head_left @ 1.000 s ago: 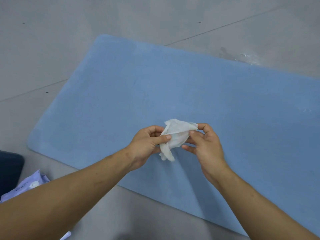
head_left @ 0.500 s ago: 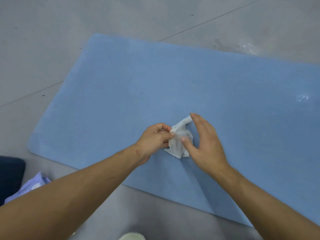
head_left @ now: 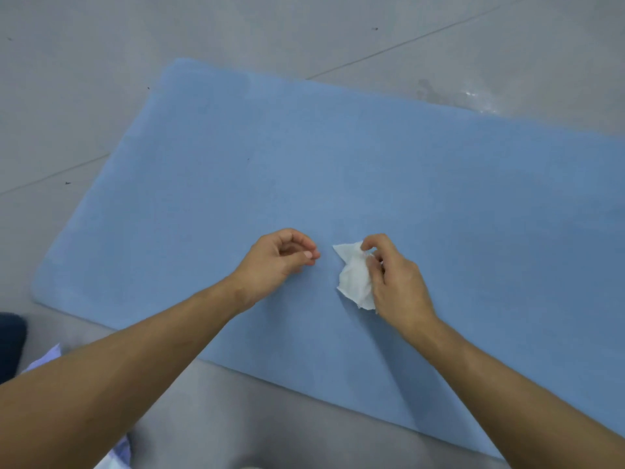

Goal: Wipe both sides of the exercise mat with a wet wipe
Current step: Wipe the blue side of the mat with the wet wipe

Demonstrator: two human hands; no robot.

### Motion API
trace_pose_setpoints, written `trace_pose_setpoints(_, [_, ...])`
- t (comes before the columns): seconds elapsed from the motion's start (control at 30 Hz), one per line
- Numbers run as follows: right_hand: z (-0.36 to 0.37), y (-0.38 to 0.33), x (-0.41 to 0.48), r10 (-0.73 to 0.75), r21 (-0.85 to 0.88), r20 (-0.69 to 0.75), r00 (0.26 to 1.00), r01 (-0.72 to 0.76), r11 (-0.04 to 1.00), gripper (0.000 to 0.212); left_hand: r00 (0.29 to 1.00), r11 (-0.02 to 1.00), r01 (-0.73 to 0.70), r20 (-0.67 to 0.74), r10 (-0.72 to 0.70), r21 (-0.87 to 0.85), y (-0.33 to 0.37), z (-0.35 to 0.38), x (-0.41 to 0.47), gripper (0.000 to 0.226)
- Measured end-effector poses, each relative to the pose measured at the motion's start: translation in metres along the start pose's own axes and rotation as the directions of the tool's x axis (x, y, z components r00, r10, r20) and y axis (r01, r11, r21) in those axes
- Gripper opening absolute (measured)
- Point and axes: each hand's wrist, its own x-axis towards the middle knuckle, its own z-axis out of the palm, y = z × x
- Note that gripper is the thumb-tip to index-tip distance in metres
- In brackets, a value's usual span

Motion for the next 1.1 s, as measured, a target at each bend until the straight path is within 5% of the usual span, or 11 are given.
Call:
trace_pose_setpoints(0.17, [-0.009, 0.021, 0.005, -0.110, -0.243, 0.041, 0.993, 0.117, 0.963, 0.042, 0.969, 0.951, -0.135, -0.164, 0.186, 0.279, -0.015, -0.026, 0.017, 0.028])
trace_pose_setpoints(0.3, [0.001, 0.032, -0.006, -0.231, -0.431, 0.216, 0.949, 0.305, 0.849, 0.047, 0.910, 0.740, -0.237, -0.122, 0.396, 0.630, -0.033, -0.054, 0.028, 0.027])
trace_pose_setpoints(0.5, [0.016, 0.044, -0.017, -0.212, -0.610, 0.223, 0.951, 0.306, 0.731, 0.069, 0.926, 0.494, -0.151, -0.051, 0.373, 0.856, -0.048, -0.077, 0.043, 0.062])
trace_pose_setpoints(0.67, [0.021, 0.041, 0.014, -0.135, -0.678, 0.098, 0.986, 0.165, 0.716, 0.078, 0.927, 0.314, -0.112, -0.014, 0.375, 0.943, -0.063, -0.074, 0.042, 0.066])
trace_pose_setpoints(0.8, [0.021, 0.036, 0.041, -0.125, -0.671, 0.089, 0.988, 0.153, 0.725, 0.084, 0.919, 0.278, -0.111, -0.008, 0.394, 0.954, -0.066, -0.075, 0.042, 0.066])
trace_pose_setpoints(1.0, [0.032, 0.024, 0.029, -0.243, -0.625, 0.221, 0.944, 0.329, 0.708, 0.087, 0.922, 0.254, -0.099, -0.008, 0.388, 0.962, -0.066, -0.075, 0.043, 0.067])
trace_pose_setpoints(1.1, [0.042, 0.017, 0.001, -0.374, -0.529, 0.405, 0.834, 0.547, 0.648, 0.087, 0.922, 0.240, -0.082, -0.017, 0.386, 0.967, -0.065, -0.075, 0.044, 0.067])
